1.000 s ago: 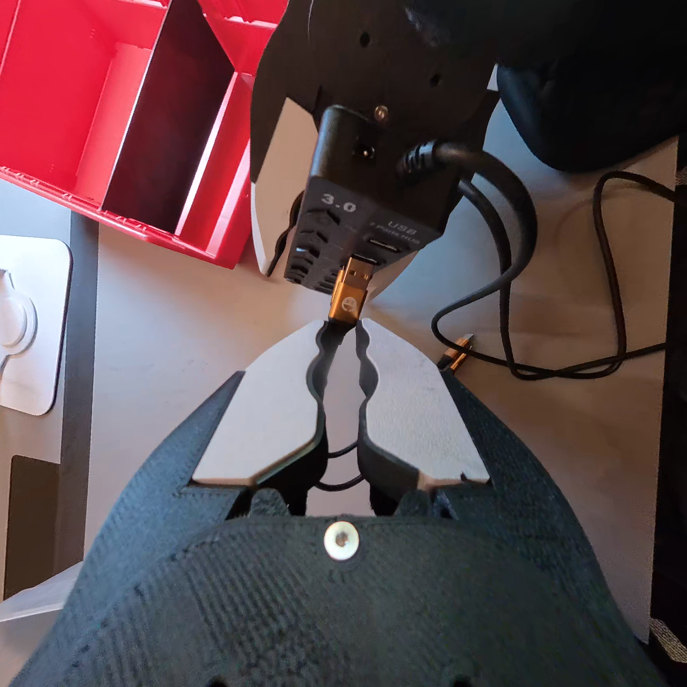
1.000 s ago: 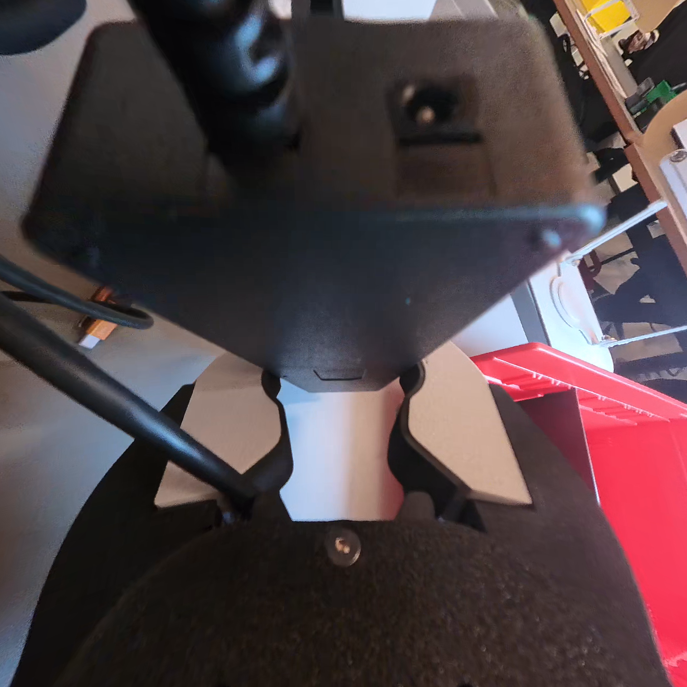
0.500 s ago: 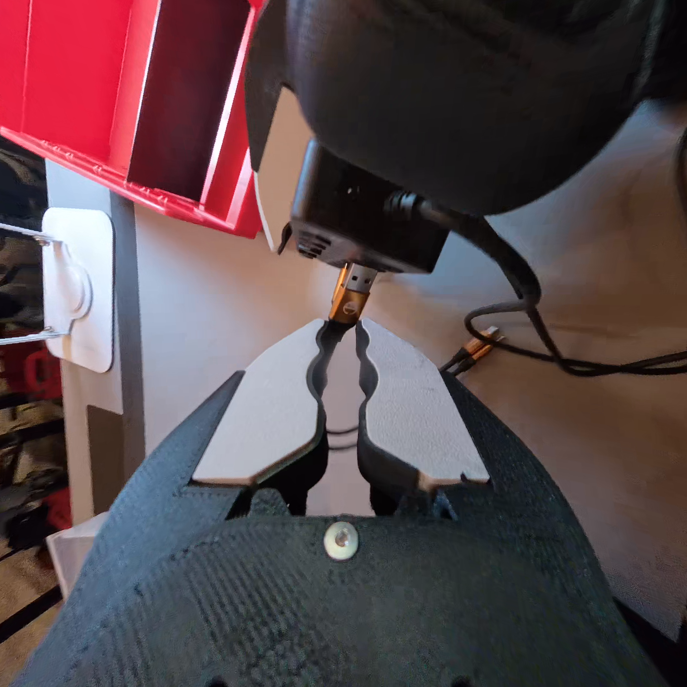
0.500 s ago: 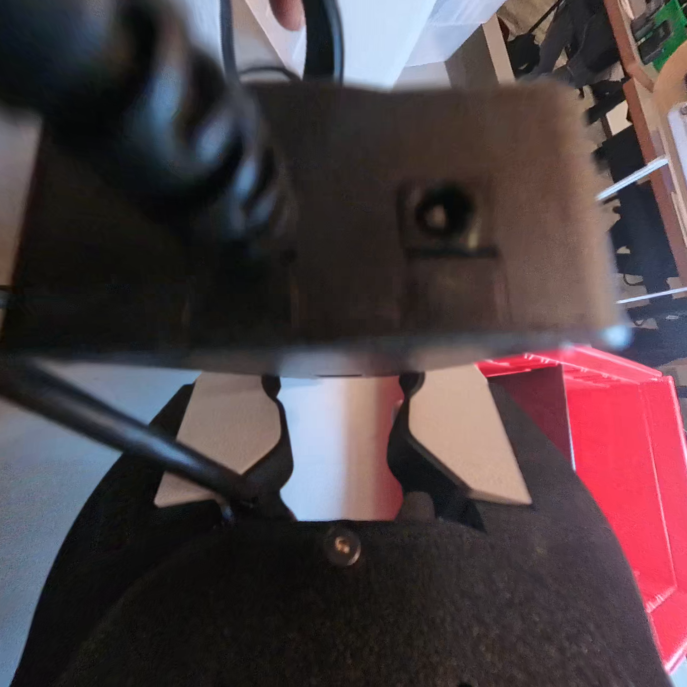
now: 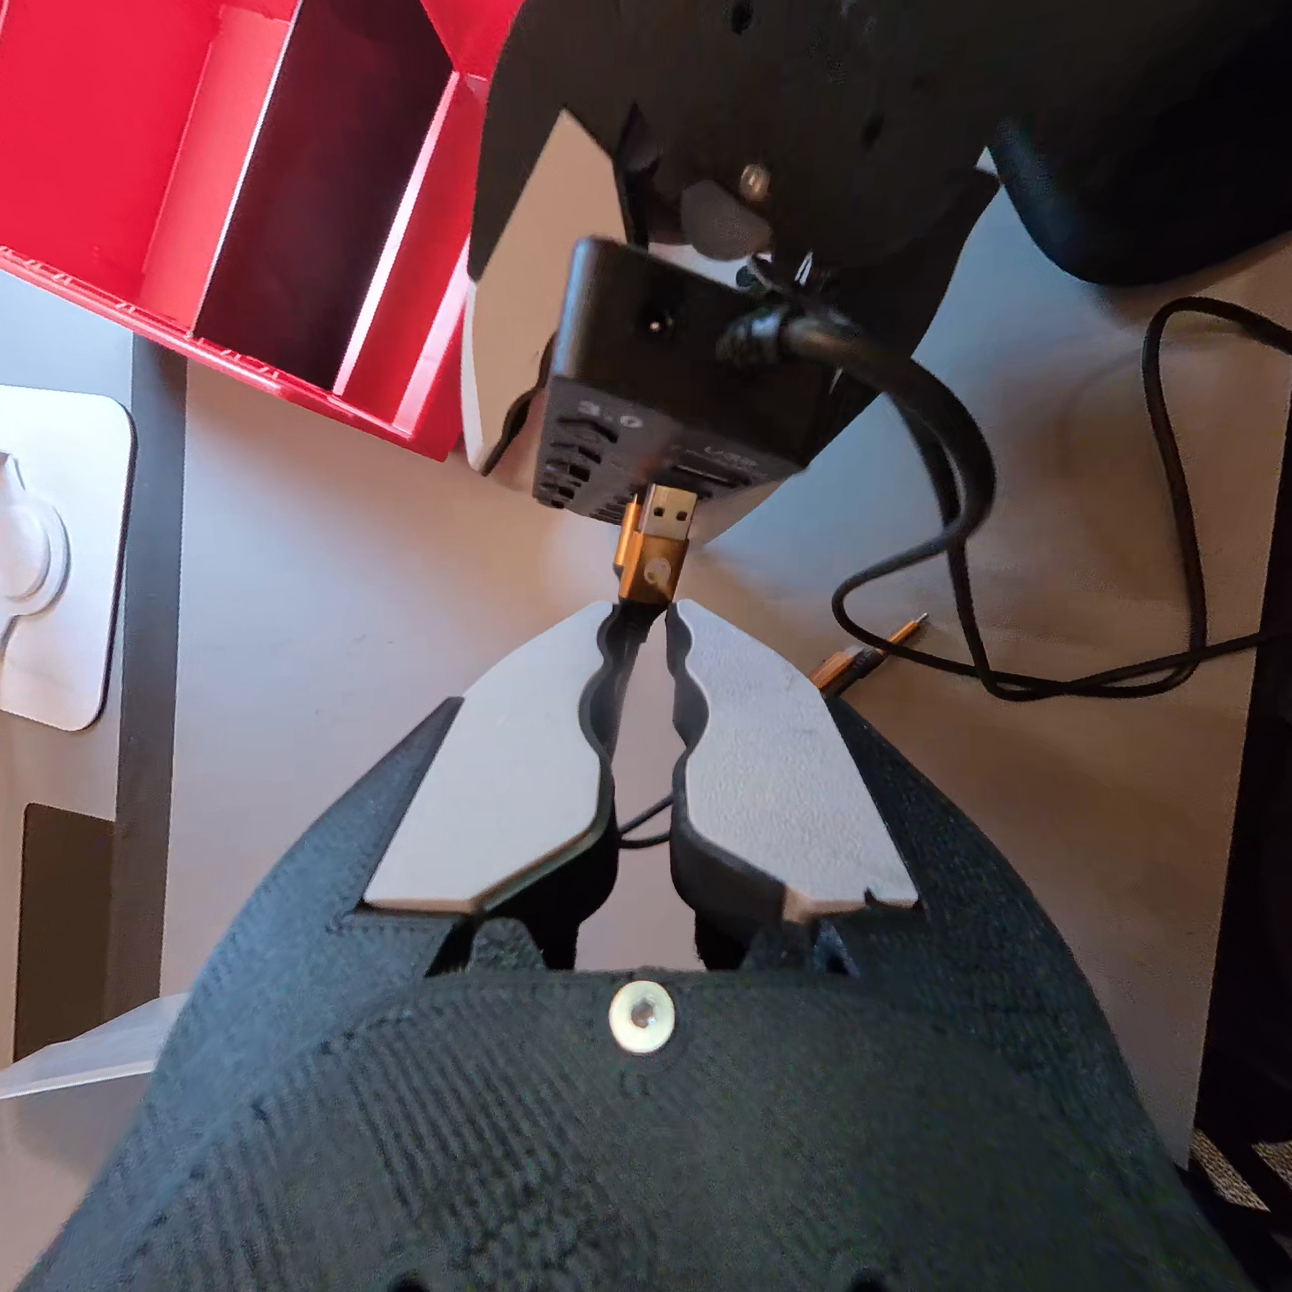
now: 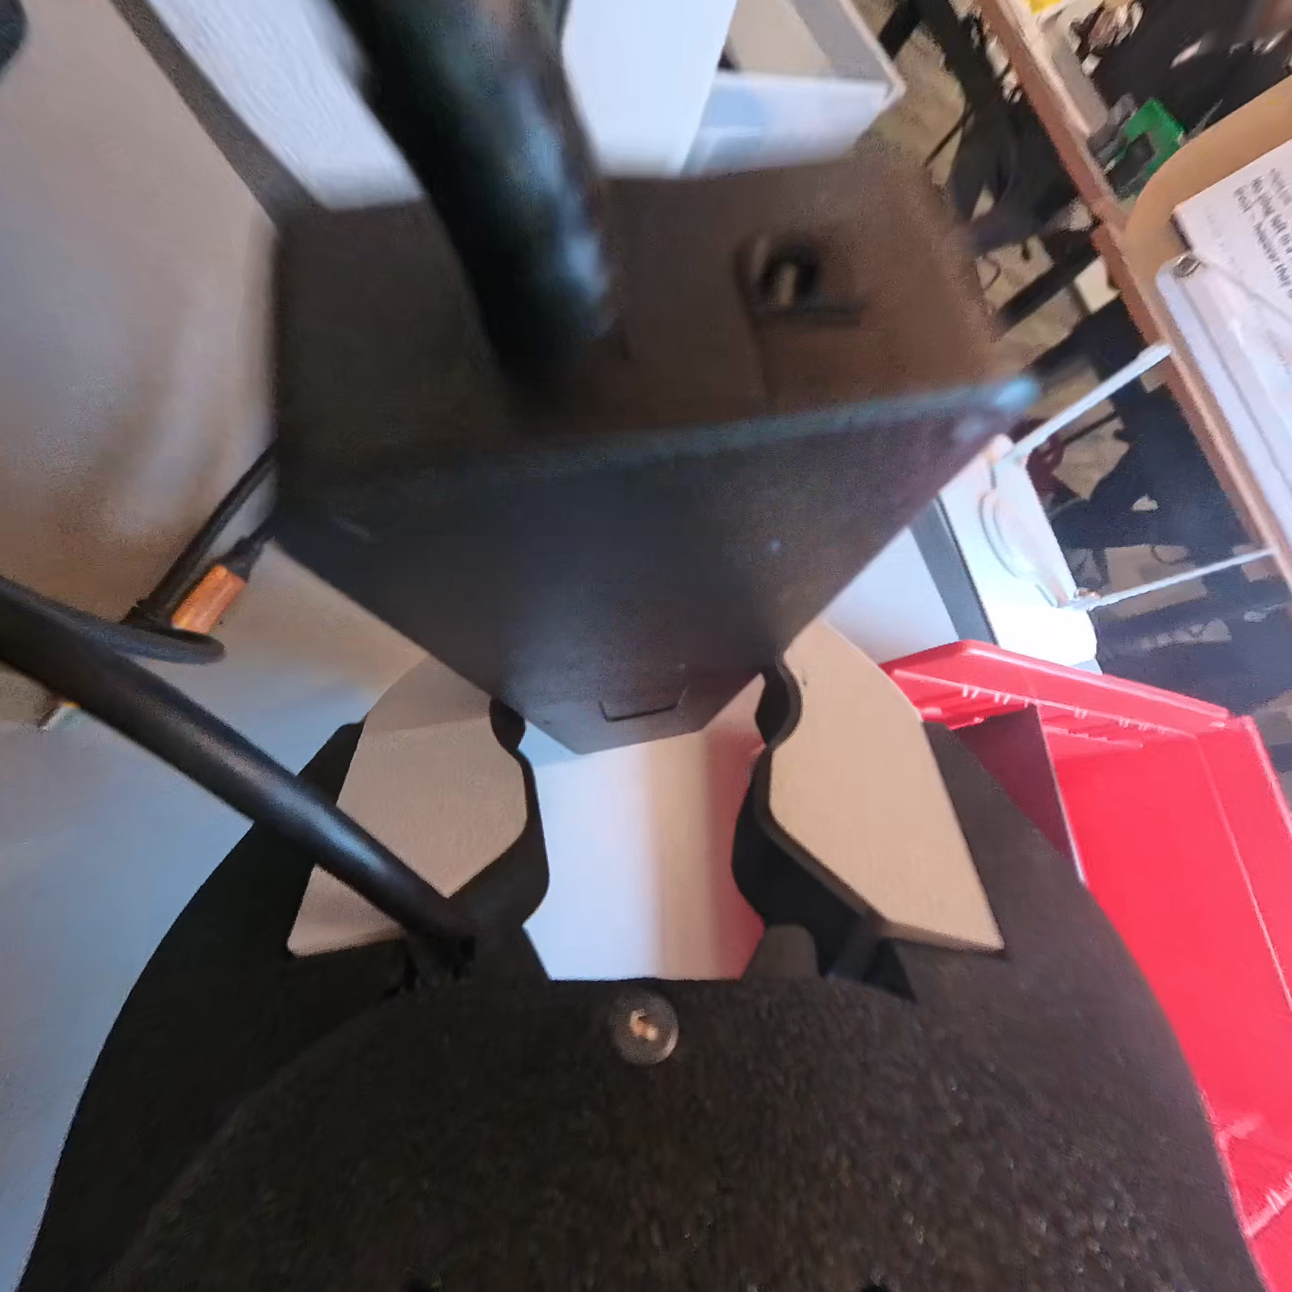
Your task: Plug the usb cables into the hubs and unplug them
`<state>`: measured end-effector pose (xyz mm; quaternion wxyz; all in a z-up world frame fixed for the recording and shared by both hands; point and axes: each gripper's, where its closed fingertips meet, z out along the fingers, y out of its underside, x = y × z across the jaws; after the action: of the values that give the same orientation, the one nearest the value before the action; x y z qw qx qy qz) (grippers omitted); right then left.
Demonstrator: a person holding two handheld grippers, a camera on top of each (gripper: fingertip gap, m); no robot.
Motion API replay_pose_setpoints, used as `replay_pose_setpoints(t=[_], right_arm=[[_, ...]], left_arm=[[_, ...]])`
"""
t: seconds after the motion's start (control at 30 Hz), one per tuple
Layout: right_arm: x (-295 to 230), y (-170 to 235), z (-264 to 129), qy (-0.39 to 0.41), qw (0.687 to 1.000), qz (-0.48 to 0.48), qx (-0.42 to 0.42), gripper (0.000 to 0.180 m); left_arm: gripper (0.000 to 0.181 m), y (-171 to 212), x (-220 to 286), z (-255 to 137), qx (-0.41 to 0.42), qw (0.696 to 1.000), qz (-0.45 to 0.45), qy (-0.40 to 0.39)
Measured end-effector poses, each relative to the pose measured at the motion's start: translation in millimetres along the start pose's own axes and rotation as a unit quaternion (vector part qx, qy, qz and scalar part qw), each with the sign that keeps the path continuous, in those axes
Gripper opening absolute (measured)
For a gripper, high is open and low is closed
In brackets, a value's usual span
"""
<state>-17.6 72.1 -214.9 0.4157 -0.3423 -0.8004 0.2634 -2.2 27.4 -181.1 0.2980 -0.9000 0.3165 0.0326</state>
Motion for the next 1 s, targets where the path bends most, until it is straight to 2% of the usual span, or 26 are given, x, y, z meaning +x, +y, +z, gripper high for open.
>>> replay_pose_setpoints(t=[0.03,0.2,0.3,0.53,0.63,0.67,0.77,0.83,0.93,1.0], right_arm=[[0.1,-5.2,-3.0,0.0,1.0,0.0,0.014,0.068],[-1.9,-19.0,-12.6,0.006,0.998,-0.035,0.044,0.063],[-1.9,-18.4,-10.5,0.008,0.999,-0.04,0.028,0.063],[1.2,-23.8,-11.4,0.028,0.998,-0.046,0.033,0.064],[5.3,-18.4,-12.0,0.036,0.998,-0.043,0.027,0.064],[7.4,-16.8,-13.2,0.039,0.998,-0.038,0.027,0.064],[16.6,-12.3,-17.4,0.05,0.998,-0.022,0.028,0.064],[22.5,-8.6,-19.5,0.054,0.998,-0.013,0.027,0.064],[26.7,-3.7,-21.4,0.055,0.998,-0.004,0.029,0.064],[26.5,-2.0,-21.7,0.053,0.998,-0.001,0.03,0.064]], left_arm=[[0.011,1.0,0.2,0.7,-0.002,1.0,0.0,0.001],[0.005,-2.7,4.8,-1.5,0.006,1.0,0.003,0.011],[0.0,2.7,3.8,-1.0,-0.008,1.0,0.006,0.007],[0.0,4.8,3.5,-0.4,0.0,1.0,-0.006,0.025],[0.001,13.4,-6.7,-3.0,0.019,0.999,0.0,0.03],[0.006,16.4,-9.0,-4.5,0.028,0.999,0.002,0.035],[0.009,17.8,1.7,-4.6,0.062,0.995,0.017,0.074],[0.01,24.2,18.6,6.8,0.049,0.992,0.028,0.109],[0.013,47.9,26.8,40.4,-0.002,0.995,0.038,0.096],[0.015,62.4,18.9,61.3,-0.02,0.997,0.041,0.06]])
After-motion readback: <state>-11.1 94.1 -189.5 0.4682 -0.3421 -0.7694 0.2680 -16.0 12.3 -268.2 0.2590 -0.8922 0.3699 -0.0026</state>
